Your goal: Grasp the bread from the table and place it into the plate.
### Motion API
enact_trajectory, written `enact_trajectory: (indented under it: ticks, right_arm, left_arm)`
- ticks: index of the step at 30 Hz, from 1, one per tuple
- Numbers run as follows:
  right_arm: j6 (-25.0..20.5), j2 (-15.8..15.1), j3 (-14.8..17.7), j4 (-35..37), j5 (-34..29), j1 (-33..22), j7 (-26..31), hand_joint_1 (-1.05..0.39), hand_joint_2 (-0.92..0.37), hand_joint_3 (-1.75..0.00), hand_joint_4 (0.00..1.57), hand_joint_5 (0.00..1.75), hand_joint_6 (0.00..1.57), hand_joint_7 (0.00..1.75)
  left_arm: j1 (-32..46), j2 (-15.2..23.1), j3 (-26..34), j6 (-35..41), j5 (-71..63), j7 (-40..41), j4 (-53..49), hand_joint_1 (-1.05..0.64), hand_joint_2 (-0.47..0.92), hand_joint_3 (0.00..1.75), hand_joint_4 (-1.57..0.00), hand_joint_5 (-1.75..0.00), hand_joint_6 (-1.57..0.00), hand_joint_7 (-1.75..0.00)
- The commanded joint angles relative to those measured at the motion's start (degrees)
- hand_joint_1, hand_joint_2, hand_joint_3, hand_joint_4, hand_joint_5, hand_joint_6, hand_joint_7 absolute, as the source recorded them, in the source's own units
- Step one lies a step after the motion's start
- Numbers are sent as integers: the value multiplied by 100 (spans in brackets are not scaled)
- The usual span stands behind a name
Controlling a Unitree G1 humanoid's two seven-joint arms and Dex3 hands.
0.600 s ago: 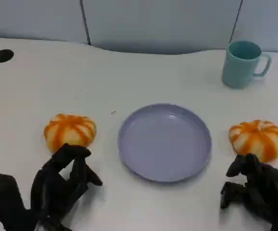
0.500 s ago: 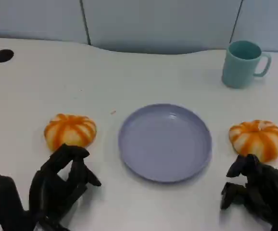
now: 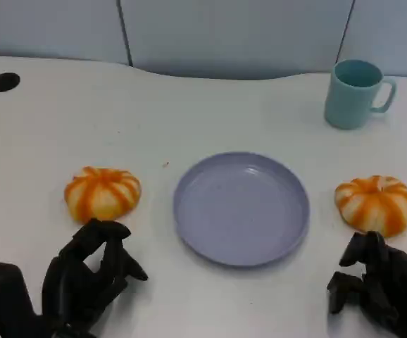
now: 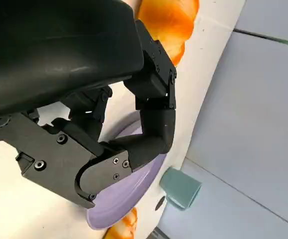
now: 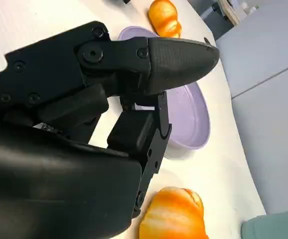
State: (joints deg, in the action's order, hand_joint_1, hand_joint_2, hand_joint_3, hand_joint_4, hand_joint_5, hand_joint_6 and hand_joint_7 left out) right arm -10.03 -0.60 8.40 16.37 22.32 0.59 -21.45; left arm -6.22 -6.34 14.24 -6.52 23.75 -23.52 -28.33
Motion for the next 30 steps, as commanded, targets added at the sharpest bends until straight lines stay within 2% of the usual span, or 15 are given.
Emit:
enact_trajectory:
  ticks: [1, 11, 13, 24, 25, 27, 28, 30]
  right_arm:
    - [-14, -29, 19, 31, -76, -151, 75, -48, -92, -46, 123, 143, 113, 134]
    - [-10, -63, 56, 188, -53, -29, 9, -46, -92, -50, 125, 139, 112, 128]
    - [18, -59, 66, 224, -41, -11, -16, -48, -92, -45, 127, 135, 115, 126]
    - [210, -59, 2, 369, -115, 41, -118, -49, -92, -47, 127, 134, 115, 124]
    - [212, -36, -13, 368, -112, 45, -111, -48, -92, -47, 127, 134, 115, 123]
    - [197, 13, -27, 357, -90, 48, -84, -48, -92, -47, 126, 134, 115, 123]
    - [176, 30, -24, 355, -62, 54, -90, -47, -92, -47, 126, 134, 115, 123]
    - [151, 47, -28, 337, -54, 52, -70, -47, -92, -47, 125, 134, 115, 123]
  left_arm:
    - [51, 98, 20, 34, 15, 47, 131, -43, 57, 104, -79, -171, -61, -146]
    - [-8, 110, 11, -162, -19, -37, -7, -42, 57, 107, -78, -175, -61, -147]
    - [-27, 96, 34, -123, 38, -39, -16, -43, 55, 101, -78, -172, -62, -145]
    - [-95, 141, 73, -336, 66, -159, -76, -41, 63, 90, -76, -168, -65, -135]
    - [-146, 253, -18, -1106, -321, -161, -196, -41, 65, 86, -73, -158, -62, -127]
    - [-270, 484, -178, -2490, -1015, -143, -505, -40, 85, 46, -66, -107, -68, -60]
    - [-380, 674, -273, -3151, -1393, -114, -719, -41, 89, 40, -61, -95, -67, -44]
    - [-530, 953, -387, -3807, -2037, 223, -974, -45, 91, 36, -50, -69, -62, -18]
